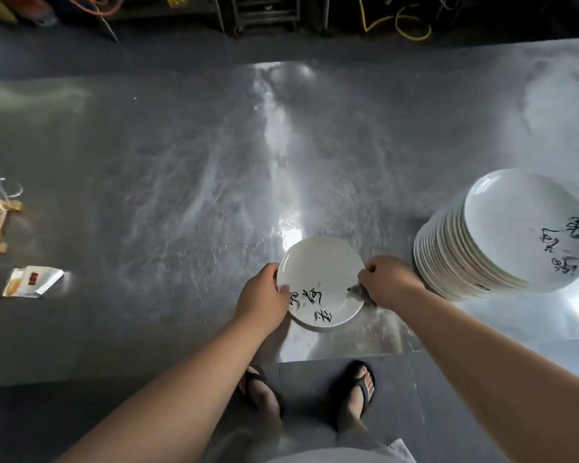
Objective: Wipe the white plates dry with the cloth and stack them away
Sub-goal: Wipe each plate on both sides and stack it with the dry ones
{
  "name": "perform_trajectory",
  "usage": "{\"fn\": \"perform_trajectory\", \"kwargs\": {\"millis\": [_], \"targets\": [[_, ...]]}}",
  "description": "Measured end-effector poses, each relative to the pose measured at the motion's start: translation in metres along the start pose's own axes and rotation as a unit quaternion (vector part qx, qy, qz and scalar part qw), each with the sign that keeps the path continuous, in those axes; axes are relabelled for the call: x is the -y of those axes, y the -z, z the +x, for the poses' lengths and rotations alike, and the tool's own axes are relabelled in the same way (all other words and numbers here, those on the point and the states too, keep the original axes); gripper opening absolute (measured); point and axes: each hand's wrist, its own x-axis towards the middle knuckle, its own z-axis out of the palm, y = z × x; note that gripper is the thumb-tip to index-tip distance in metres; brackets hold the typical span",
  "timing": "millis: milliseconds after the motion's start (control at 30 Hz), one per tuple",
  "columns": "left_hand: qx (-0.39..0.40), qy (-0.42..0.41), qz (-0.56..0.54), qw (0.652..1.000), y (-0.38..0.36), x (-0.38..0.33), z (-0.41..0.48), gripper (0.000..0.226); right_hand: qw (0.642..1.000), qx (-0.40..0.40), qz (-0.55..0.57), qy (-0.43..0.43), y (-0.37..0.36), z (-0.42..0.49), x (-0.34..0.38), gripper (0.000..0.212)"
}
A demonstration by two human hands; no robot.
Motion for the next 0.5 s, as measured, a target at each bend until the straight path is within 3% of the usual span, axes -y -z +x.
{"fn": "perform_trajectory", "kwargs": {"millis": [100,167,300,433,500], "targets": [[-0.035,-0.011,0.033,0.999,-0.007,0.005,-0.005,0.039,1.0,-0.015,-0.002,0.007,0.0,0.001,-0.002,0.031],[-0.085,-0.037,0.104,0.99,-0.012,0.015,-0.009,0.054,0.997,-0.07,0.008,0.014,0.004,0.0,-0.003,0.034],[-0.113,-0.087,0.18,0.973,-0.026,0.036,-0.017,0.082,0.974,-0.144,0.129,0.122,0.003,-0.001,0.008,0.024],[-0.085,-0.115,0.221,0.965,-0.036,0.048,-0.017,0.084,0.965,-0.091,0.019,0.245,-0.029,-0.001,0.021,0.045],[-0.064,-0.119,0.248,0.959,-0.039,0.051,-0.014,0.083,0.942,-0.1,-0.071,0.313,-0.053,-0.003,0.017,0.05]]}}
